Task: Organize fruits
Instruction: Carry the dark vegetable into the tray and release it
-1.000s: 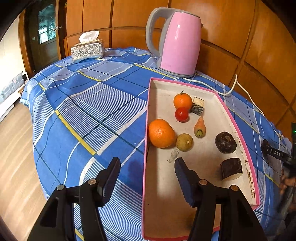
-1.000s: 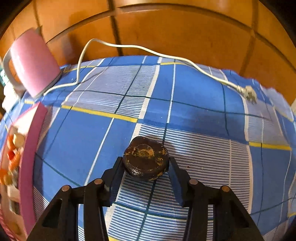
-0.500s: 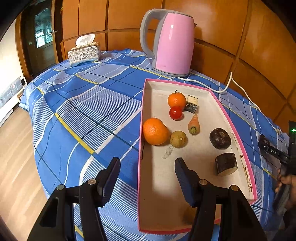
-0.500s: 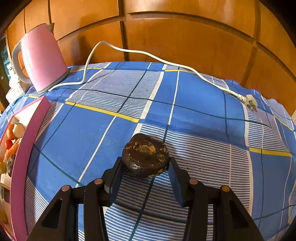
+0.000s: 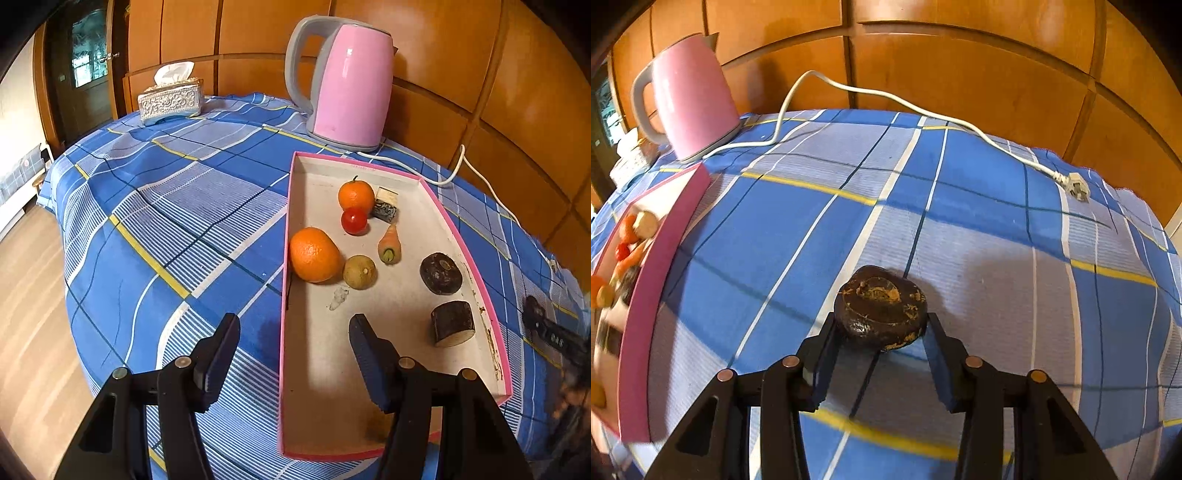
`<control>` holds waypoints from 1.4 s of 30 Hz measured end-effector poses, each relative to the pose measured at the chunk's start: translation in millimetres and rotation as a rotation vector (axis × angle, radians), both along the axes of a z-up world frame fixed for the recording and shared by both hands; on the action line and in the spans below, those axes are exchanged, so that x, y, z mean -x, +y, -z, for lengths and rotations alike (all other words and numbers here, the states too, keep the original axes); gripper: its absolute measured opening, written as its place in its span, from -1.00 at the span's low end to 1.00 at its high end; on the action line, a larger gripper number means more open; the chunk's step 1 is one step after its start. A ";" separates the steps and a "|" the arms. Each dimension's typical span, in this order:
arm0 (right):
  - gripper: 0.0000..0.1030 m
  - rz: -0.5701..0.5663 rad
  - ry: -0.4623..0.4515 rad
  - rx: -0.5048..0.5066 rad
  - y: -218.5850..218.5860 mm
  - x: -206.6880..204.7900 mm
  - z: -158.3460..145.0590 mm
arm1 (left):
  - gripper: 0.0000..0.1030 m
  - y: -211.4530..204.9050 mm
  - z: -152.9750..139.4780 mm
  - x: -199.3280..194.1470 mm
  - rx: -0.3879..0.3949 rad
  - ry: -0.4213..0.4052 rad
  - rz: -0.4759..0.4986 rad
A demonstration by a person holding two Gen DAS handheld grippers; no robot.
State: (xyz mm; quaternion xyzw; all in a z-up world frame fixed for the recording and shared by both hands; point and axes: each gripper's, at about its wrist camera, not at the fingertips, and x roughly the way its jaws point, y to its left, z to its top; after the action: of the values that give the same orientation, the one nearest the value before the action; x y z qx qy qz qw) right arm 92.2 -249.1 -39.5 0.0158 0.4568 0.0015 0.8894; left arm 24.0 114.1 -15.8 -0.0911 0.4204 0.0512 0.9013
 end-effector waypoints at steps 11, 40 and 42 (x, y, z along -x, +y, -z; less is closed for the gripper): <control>-0.13 -0.038 0.020 -0.064 7.7 31.8 -6.3 | 0.21 4.7 3.7 0.4 0.019 0.002 -0.010; -0.12 -0.583 -0.042 -0.114 197.7 1.1 -61.4 | 0.21 25.7 10.7 -2.1 0.027 0.011 -0.076; -0.12 -0.587 -0.021 -0.112 209.0 -3.9 -53.7 | 0.21 26.2 12.6 -2.9 0.027 0.017 -0.076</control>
State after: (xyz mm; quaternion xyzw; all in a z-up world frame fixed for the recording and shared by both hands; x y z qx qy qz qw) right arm 96.1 -40.1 14.3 -0.0681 0.4317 0.2841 0.8534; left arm 26.9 140.3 -28.4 -0.1188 0.4250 0.0807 0.8937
